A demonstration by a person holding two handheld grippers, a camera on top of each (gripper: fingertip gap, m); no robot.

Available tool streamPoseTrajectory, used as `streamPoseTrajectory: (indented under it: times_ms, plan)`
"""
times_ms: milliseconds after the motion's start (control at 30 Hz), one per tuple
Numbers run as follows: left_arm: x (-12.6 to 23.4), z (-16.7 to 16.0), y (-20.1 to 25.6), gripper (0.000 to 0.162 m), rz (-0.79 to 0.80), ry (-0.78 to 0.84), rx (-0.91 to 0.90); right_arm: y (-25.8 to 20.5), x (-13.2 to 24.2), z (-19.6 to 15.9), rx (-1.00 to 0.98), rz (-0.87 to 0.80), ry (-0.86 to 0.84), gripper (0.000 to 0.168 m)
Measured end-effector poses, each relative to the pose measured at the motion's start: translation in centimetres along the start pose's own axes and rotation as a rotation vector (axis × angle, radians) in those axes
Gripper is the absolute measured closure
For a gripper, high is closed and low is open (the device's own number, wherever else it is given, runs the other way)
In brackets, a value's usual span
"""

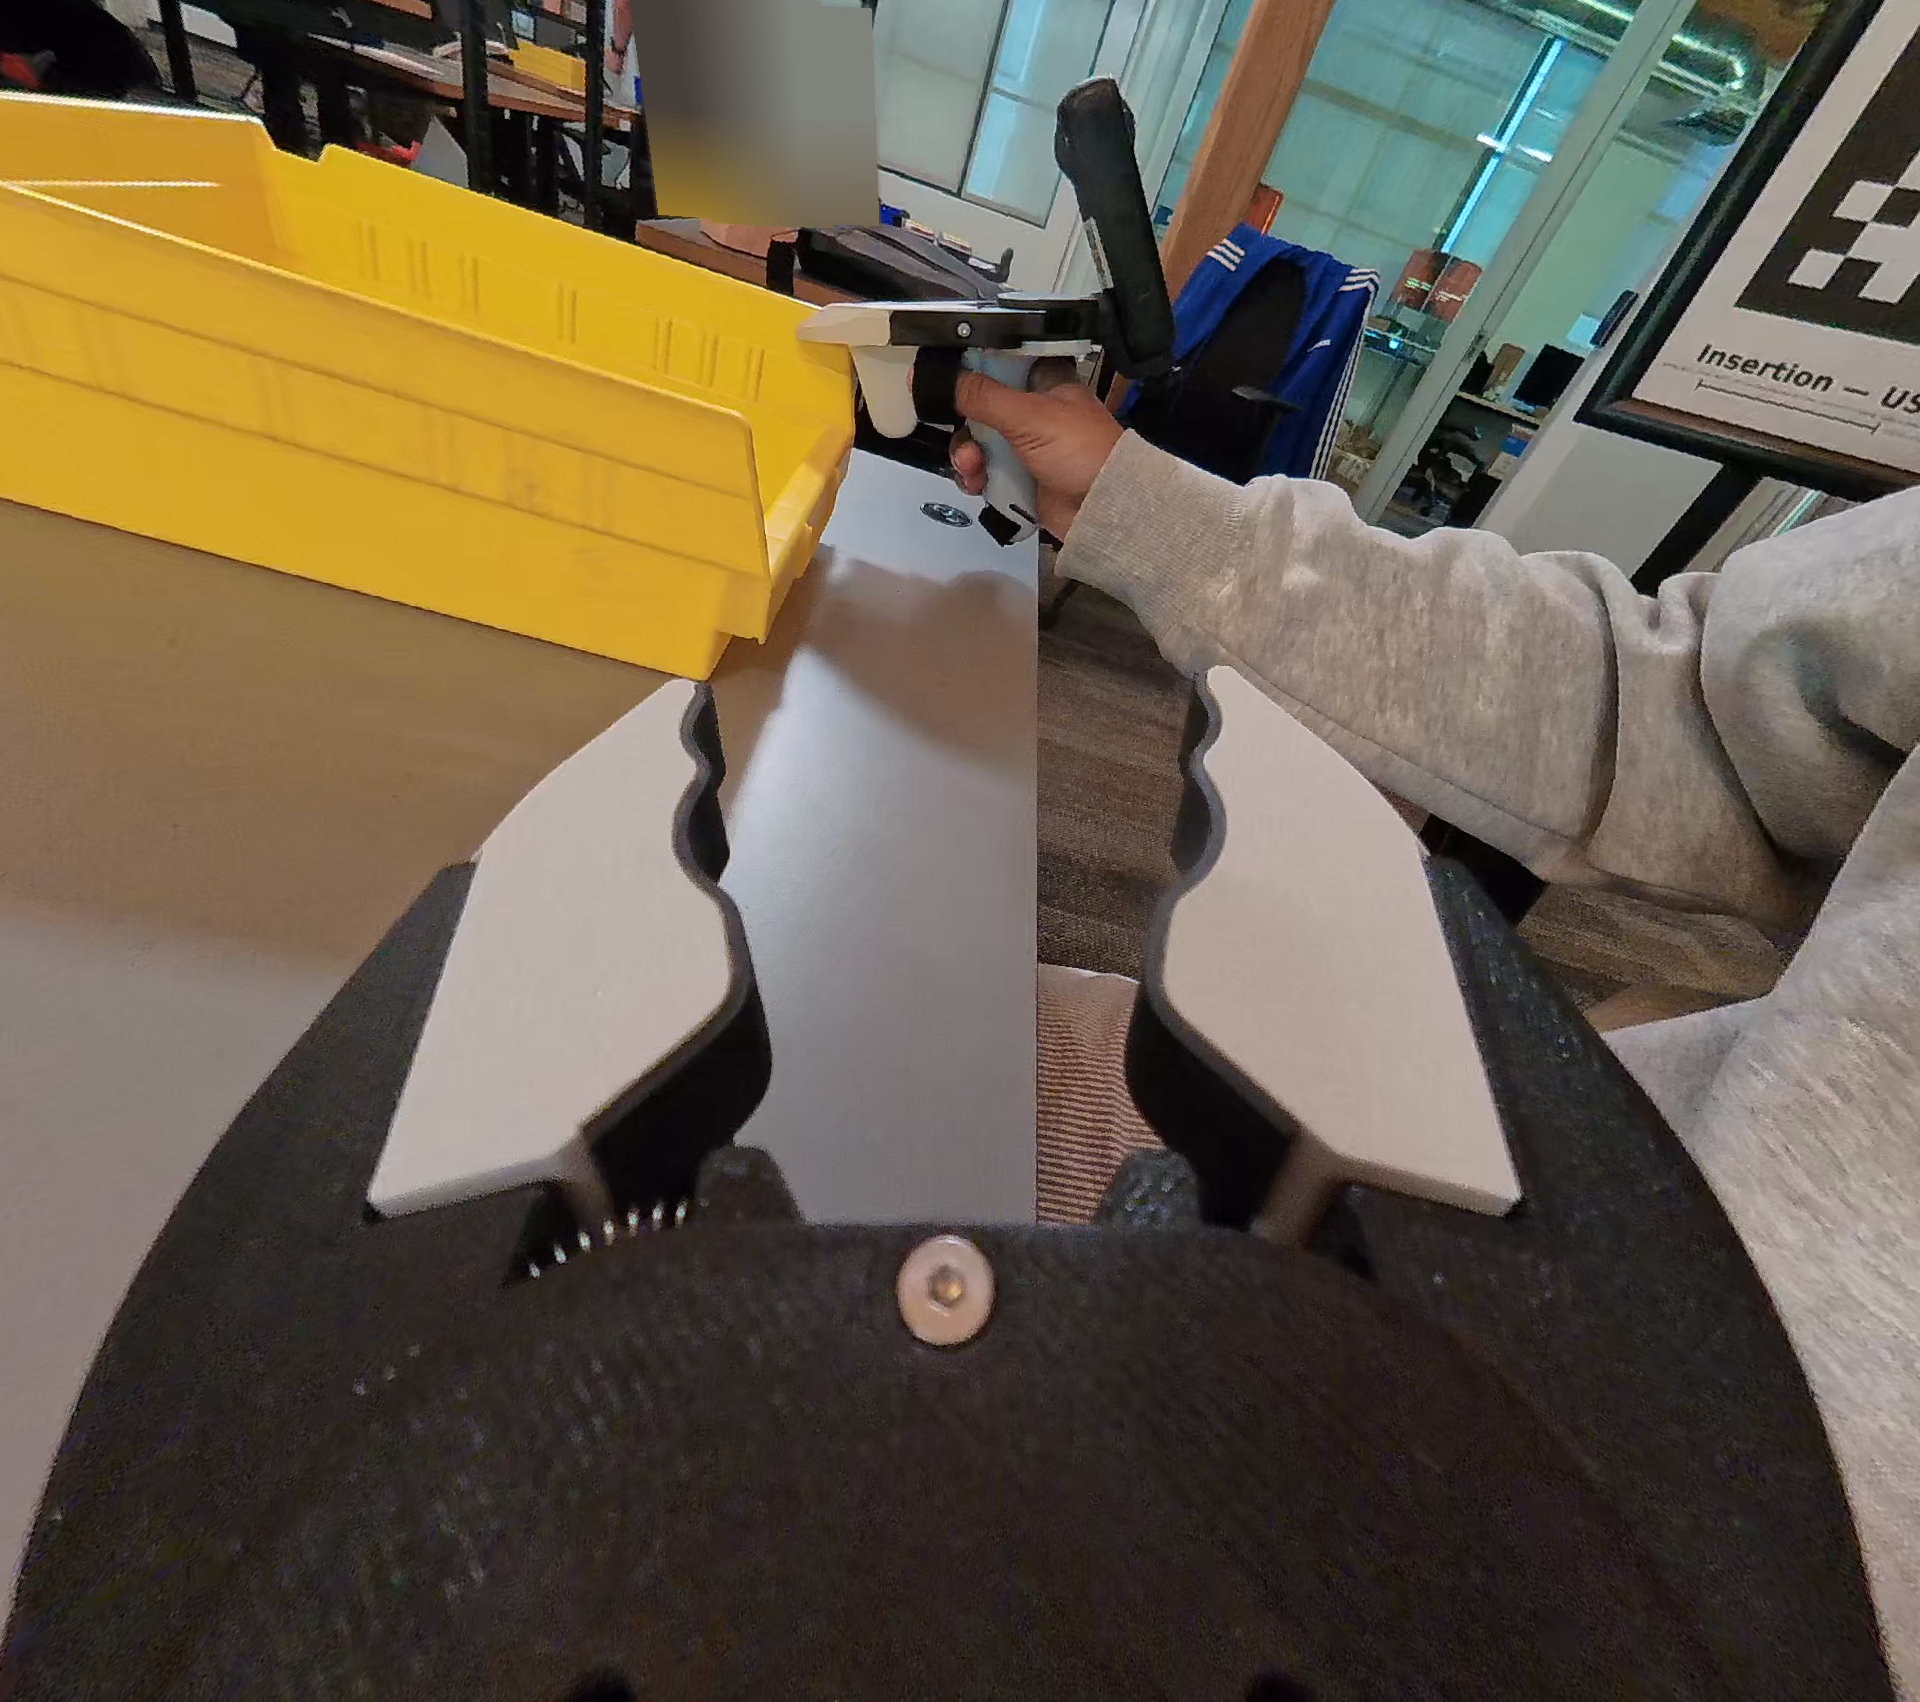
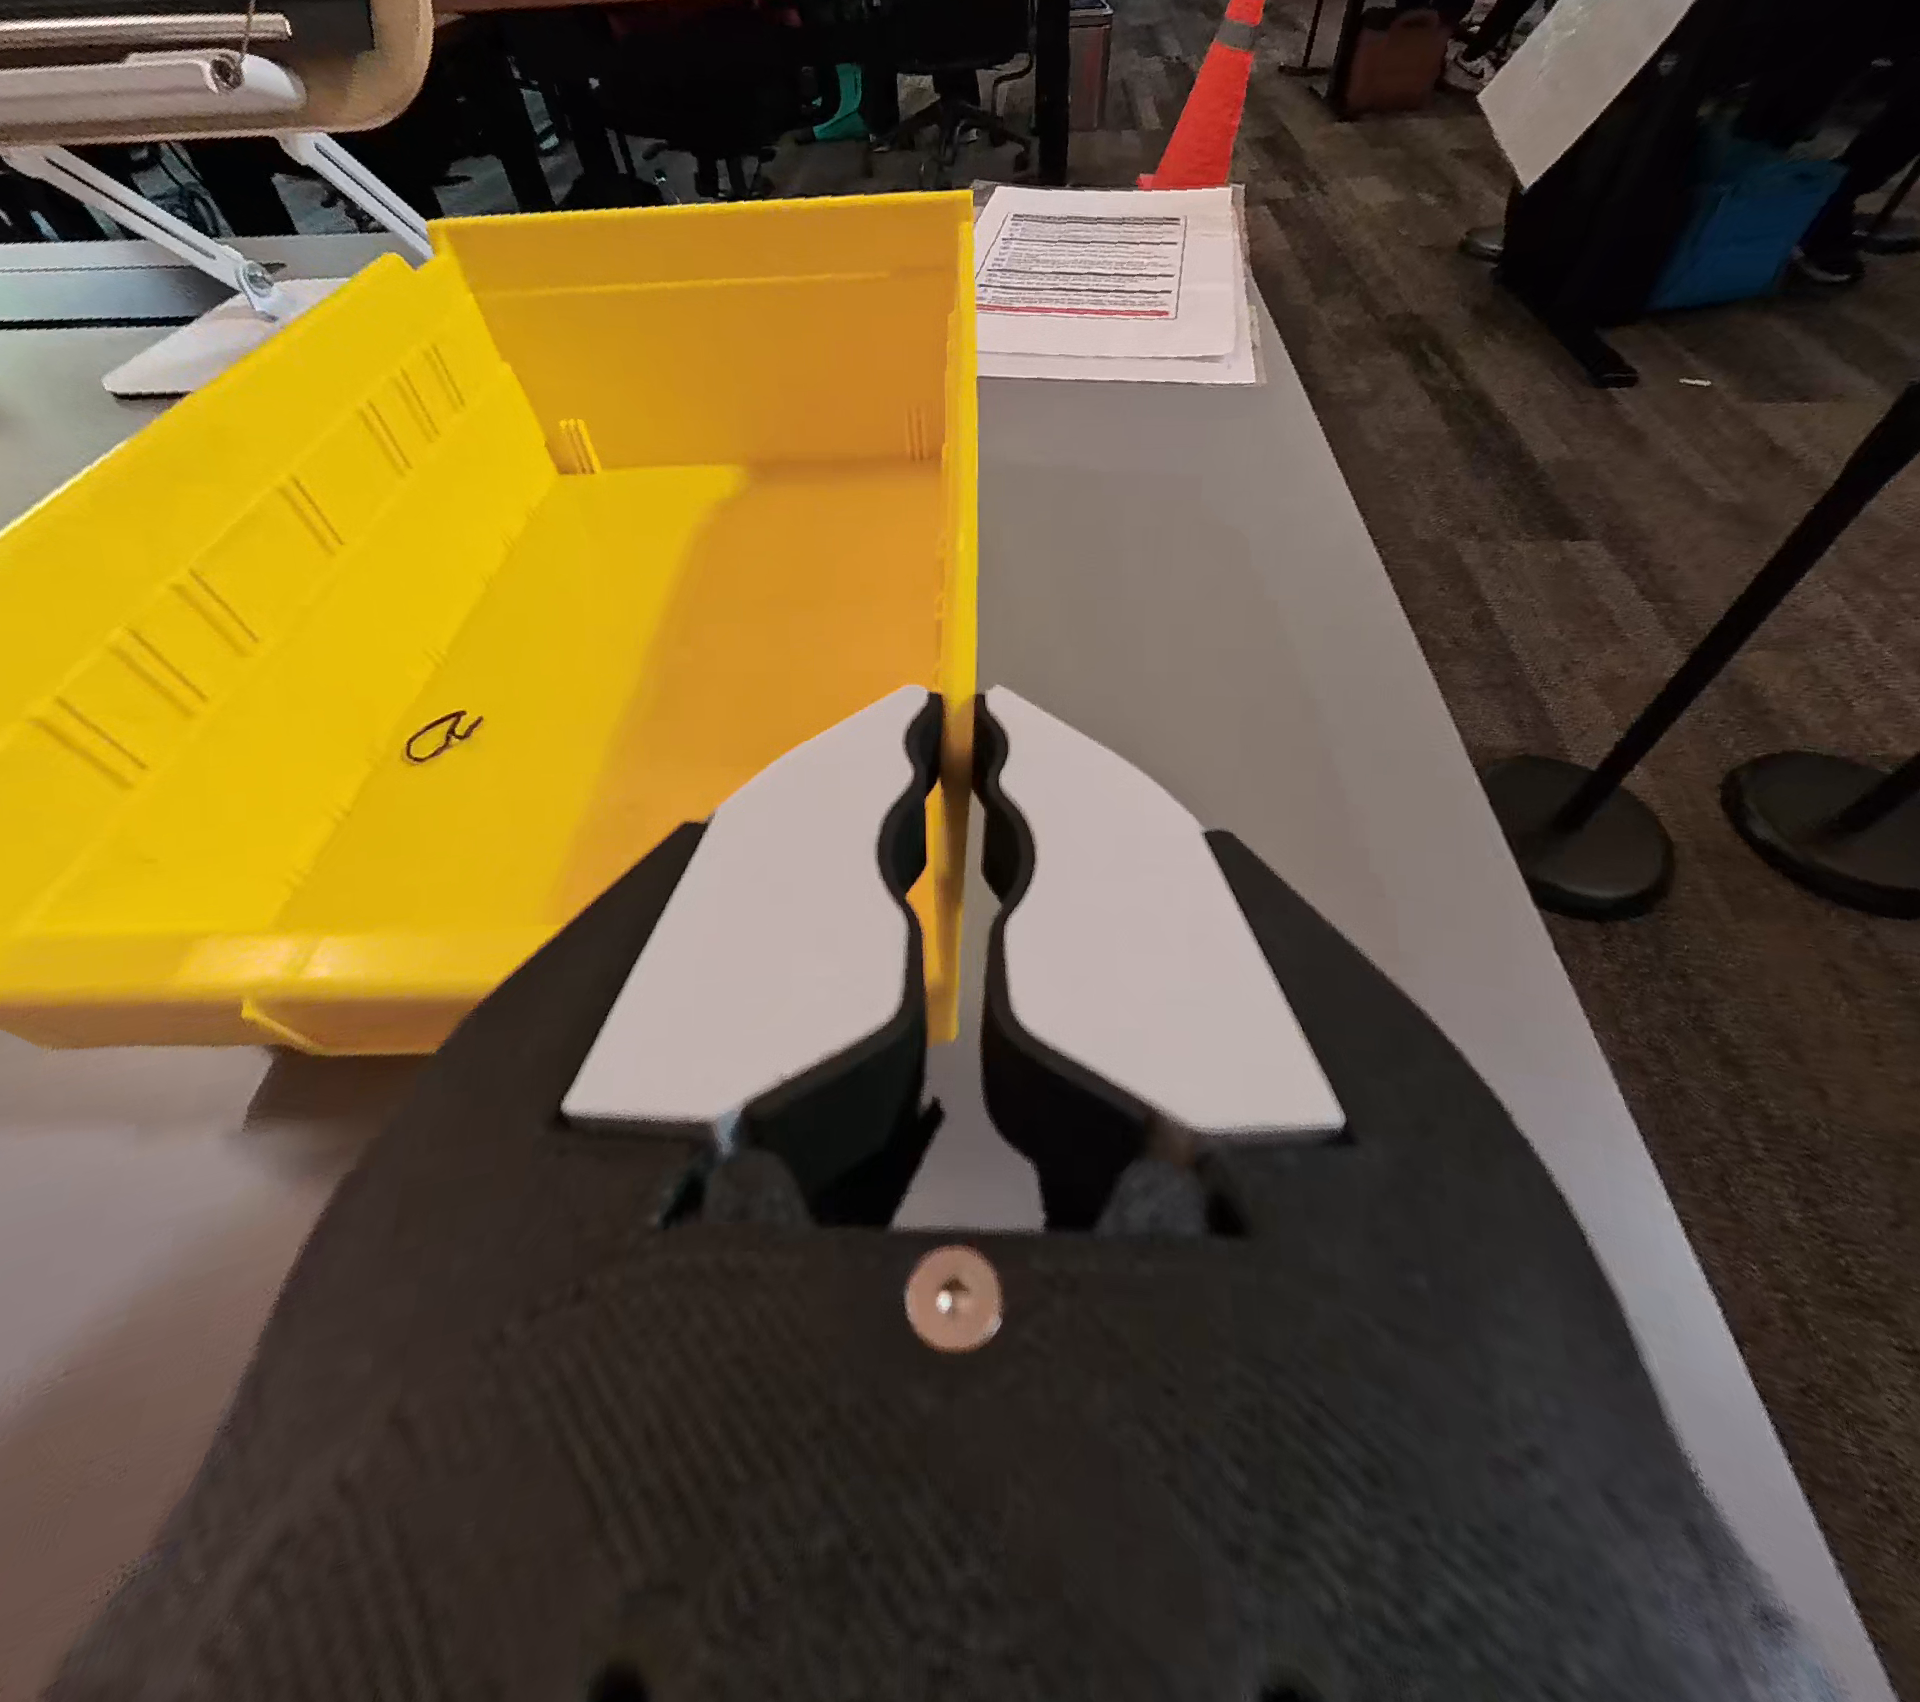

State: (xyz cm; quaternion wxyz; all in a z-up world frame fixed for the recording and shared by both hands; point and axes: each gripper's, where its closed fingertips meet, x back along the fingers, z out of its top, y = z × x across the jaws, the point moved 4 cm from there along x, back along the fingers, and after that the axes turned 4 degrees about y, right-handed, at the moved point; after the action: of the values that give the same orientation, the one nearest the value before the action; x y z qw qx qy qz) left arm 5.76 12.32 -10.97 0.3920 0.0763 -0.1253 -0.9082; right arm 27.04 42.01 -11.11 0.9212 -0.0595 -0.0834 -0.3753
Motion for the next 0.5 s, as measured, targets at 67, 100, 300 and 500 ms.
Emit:
streamPoseTrajectory:
  times_ms: [67,100,300,500]
  plan:
    - [0.0,0.0,-0.1,0.076,0.002,0.000,0.002,0.0,0.0,0.0,-0.023,0.012,0.003,0.164]
    - [0.0,0.0,-0.1,0.076,0.003,-0.002,0.004,0.0,0.0,0.0,-0.028,0.016,0.004,0.164]
    - [0.1,0.0,-0.3,0.076,0.009,0.004,0.016,-0.1,0.1,0.0,-0.009,0.003,-0.002,0.158]
    - [0.3,0.3,-1.1,0.066,0.084,0.027,-0.002,-1.1,2.5,4.3,0.112,-0.113,0.218,0.128]
